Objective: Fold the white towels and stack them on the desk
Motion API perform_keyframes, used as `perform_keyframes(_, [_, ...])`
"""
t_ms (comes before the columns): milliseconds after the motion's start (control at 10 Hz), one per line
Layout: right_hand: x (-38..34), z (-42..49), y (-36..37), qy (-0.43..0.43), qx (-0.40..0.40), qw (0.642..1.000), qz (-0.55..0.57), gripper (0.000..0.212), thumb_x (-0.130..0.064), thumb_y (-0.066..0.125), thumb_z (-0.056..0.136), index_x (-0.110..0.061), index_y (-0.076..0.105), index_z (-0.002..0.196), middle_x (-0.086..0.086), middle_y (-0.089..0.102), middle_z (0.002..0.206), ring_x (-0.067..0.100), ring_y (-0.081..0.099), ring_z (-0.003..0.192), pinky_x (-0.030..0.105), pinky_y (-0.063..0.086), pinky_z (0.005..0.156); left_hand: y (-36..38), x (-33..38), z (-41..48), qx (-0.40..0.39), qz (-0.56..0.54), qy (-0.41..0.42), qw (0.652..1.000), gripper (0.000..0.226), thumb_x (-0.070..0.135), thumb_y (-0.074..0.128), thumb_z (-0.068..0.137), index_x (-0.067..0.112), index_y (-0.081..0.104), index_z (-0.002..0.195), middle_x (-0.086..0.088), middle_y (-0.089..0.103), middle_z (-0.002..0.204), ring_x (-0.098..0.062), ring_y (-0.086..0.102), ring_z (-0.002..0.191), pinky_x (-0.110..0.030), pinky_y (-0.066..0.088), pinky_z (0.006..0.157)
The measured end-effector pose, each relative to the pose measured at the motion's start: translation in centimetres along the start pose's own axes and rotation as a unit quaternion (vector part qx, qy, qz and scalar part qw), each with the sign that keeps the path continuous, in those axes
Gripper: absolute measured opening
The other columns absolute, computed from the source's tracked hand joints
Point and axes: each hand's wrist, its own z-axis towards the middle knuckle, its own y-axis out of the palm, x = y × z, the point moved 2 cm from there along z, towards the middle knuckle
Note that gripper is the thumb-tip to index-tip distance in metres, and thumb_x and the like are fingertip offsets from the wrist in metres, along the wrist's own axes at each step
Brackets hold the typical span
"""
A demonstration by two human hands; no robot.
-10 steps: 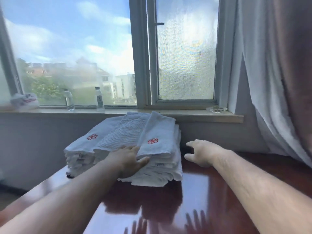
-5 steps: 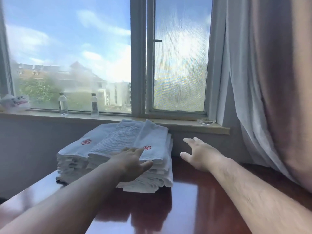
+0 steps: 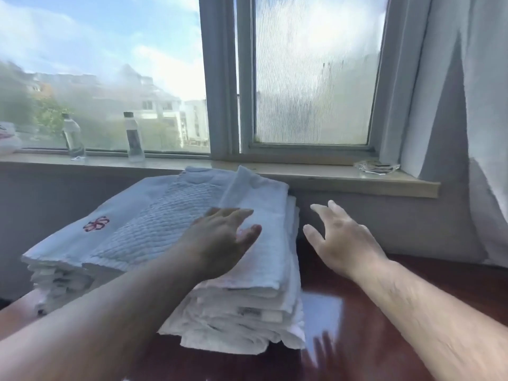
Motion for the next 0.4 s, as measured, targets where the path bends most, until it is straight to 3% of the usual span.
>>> perform_keyframes(100, [0.0, 4.6, 1.6, -0.018, 0.023, 0.999, 0.033, 0.052, -0.049, 0.039, 0.102, -0.032, 0.036, 0.152, 0.003, 0.022, 0.167, 0.025, 0.038, 0.144, 0.041, 0.028, 0.114, 1.3, -0.5, 4.5, 0.013, -0.023, -0.035, 0.999, 0.06, 0.059, 0.032, 0.099, 0.036, 0.032, 0.154, 0.008, 0.035, 0.159, -0.019, 0.022, 0.149, -0.042, 0.022, 0.119])
perform_keyframes(400, [1.5, 10.7, 4.9, 0.036, 0.015, 0.992, 0.117, 0.048, -0.043, 0.043, 0.1, -0.027, 0.048, 0.145, -0.002, 0.038, 0.159, 0.016, 0.035, 0.145, 0.042, 0.034, 0.112, 3.0, -2.2, 8.7, -0.003, -0.016, -0.066, 0.998, 0.059, 0.055, 0.029, 0.098, 0.034, 0.035, 0.152, 0.01, 0.034, 0.159, -0.017, 0.023, 0.145, -0.038, 0.018, 0.113])
